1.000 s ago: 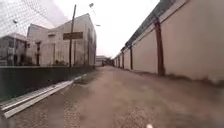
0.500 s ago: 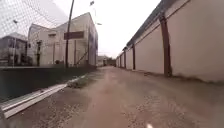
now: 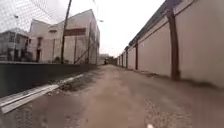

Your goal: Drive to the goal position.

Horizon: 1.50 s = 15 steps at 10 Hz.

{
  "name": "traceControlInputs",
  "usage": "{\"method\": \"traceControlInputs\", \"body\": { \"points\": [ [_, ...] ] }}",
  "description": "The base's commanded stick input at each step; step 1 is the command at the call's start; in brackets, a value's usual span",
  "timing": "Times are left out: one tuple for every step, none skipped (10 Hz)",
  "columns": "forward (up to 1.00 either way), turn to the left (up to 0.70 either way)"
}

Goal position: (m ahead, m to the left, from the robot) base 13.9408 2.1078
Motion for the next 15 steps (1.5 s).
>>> {"method": "traceControlInputs", "body": {
  "points": [
    [1.0,0.0],
    [1.0,0.0],
    [1.0,0.0],
    [1.0,0.0],
    [1.0,0.0],
    [1.0,0.0],
    [1.0,0.0],
    [1.0,0.0],
    [1.0,0.0],
    [1.0,0.0],
    [1.0,0.0],
    [1.0,0.0],
    [1.0,0.0],
    [1.0,0.0],
    [1.0,0.0]
  ]
}}
